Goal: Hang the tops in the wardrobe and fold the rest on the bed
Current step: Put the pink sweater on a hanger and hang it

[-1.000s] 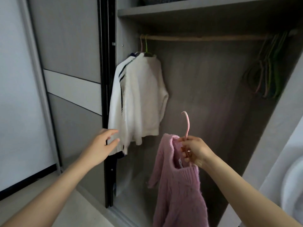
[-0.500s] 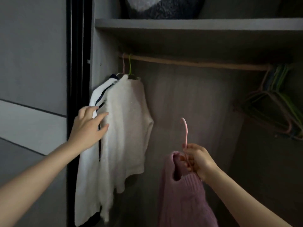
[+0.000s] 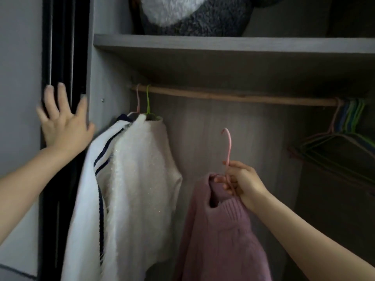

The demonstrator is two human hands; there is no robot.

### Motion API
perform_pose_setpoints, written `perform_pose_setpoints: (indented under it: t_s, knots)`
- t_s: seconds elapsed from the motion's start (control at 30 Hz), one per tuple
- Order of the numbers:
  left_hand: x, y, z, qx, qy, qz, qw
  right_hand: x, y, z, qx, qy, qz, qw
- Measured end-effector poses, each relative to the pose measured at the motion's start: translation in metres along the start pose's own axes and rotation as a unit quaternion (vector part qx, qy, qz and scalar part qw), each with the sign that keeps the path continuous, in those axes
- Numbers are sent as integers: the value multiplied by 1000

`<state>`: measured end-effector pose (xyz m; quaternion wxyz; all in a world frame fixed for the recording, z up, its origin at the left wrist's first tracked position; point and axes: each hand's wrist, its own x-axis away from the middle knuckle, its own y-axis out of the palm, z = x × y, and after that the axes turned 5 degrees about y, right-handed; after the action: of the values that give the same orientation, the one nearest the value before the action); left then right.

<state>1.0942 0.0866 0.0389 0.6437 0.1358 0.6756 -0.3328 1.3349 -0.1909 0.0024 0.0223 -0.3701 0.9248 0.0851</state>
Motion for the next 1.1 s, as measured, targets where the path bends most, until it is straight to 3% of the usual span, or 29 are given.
perform_pose_setpoints:
  t_s: [0.13, 0.3, 0.53, 0.9, 1.1]
  knots:
    - [4, 18, -17, -85, 62, 1, 994, -53, 46, -24, -4, -63, -45, 997]
    - [3, 21, -15, -152, 66, 19, 986, -110, 93, -46, 32, -167, -47, 984]
    - [4, 30, -19, -212, 69, 62, 973, -165, 133, -80, 41, -237, -48, 969]
    - [4, 36, -22, -233, 78, 109, 963, -240, 172, -74, 26, -103, -48, 993]
    - [3, 36, -21, -236, 83, 112, 962, -243, 217, -48, 29, -127, -110, 985]
